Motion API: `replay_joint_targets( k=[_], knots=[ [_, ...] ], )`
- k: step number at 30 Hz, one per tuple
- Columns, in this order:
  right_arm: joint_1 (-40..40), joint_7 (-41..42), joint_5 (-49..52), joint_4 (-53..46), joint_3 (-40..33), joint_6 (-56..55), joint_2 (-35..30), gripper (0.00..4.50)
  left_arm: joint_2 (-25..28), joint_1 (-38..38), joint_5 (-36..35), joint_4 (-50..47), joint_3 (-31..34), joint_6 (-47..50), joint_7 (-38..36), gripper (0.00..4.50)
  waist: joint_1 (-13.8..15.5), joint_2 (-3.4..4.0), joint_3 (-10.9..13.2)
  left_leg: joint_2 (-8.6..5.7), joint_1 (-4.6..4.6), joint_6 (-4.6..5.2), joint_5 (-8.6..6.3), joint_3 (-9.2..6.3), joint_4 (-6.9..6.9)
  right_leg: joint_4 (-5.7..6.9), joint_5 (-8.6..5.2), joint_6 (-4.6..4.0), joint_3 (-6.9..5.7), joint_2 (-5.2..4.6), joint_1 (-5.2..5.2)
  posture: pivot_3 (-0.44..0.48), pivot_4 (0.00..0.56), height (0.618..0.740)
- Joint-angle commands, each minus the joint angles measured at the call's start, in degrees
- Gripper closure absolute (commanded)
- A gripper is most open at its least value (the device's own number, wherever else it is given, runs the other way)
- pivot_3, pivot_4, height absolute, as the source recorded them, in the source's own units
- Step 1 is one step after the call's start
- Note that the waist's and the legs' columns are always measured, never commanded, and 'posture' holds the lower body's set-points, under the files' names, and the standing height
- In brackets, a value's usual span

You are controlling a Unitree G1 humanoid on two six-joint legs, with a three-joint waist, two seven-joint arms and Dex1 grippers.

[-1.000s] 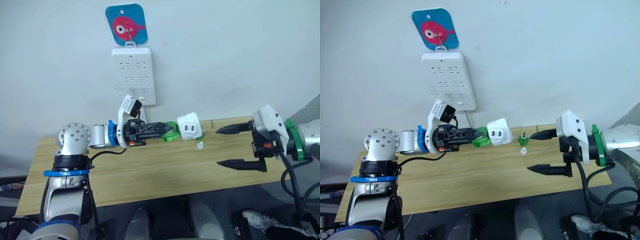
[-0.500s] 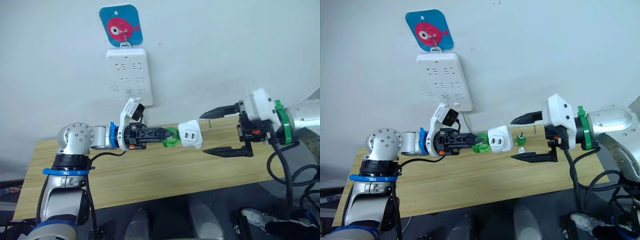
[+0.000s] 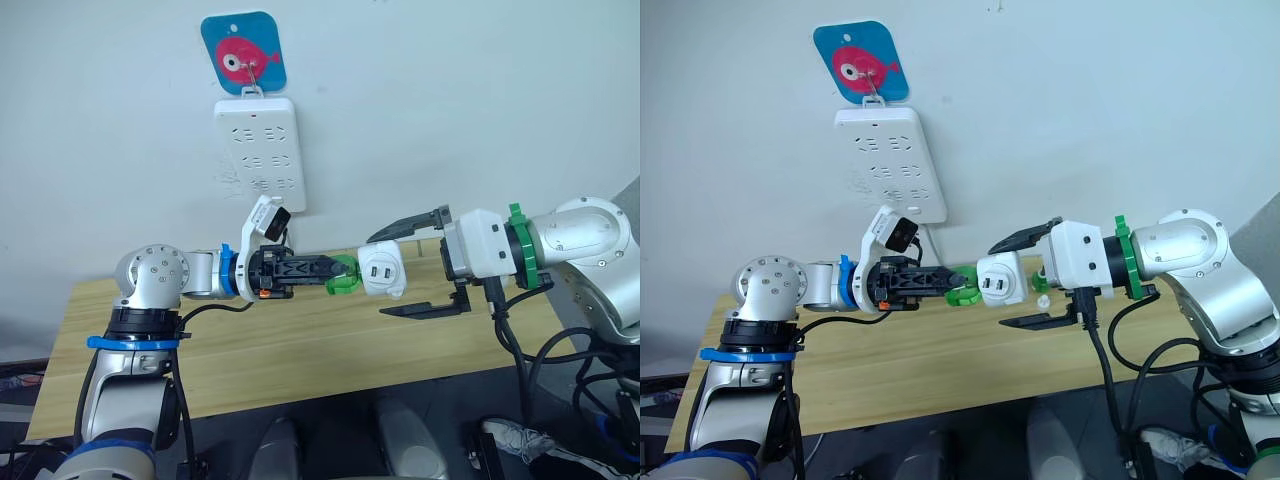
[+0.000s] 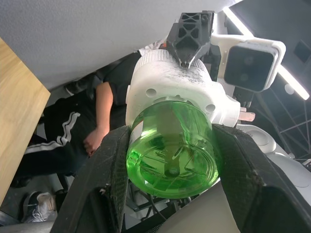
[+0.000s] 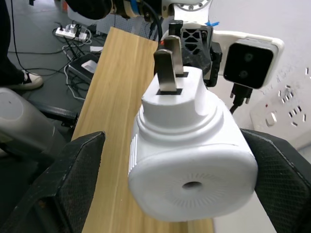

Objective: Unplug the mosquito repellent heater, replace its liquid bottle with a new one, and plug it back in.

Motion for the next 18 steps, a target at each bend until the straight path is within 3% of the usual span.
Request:
replay_joint_targets(
  k=[1,3,14,18],
  knots=[
    [-0.64,1.03,-1.54,-0.19,-0.42,-3.24,0.24,0.87,-0.13,-0.77,-1.64,-2.38,1.01,0.19,-0.96,2.24,0.00,0.01,0.00,0.00,0.00,0.00,0.00,0.00,0.00,0.01,0.00,0.00,0.00,0.00,0.00,-0.245,0.162,0.734],
    [-0.50,1.26,-2.18,0.37,-0.44,-4.52,0.52,1.49,0.02,-0.60,-1.71,-2.75,0.88,0.32,-1.15,2.24,0.00,0.01,-0.01,0.00,0.00,0.00,0.00,-0.01,0.00,0.02,0.00,0.00,-0.01,0.00,0.00,-0.244,0.162,0.734],
    [-0.53,1.47,-1.82,1.62,-1.03,-5.18,1.43,1.51,-0.17,-0.45,-1.35,-3.71,0.41,-0.31,-1.00,2.24,0.00,0.01,-0.01,0.00,0.02,0.00,0.00,0.00,0.00,0.04,0.00,0.00,0.00,0.00,0.00,-0.242,0.163,0.734],
    [-0.46,1.50,-1.25,1.69,-1.23,-4.33,1.33,1.51,1.75,0.51,2.24,-7.01,-1.70,-5.88,-3.66,1.02,0.00,0.01,-0.01,0.00,0.02,0.00,0.00,-0.01,0.00,0.04,0.00,0.00,0.00,0.00,0.00,-0.243,0.164,0.734]
  ],
)
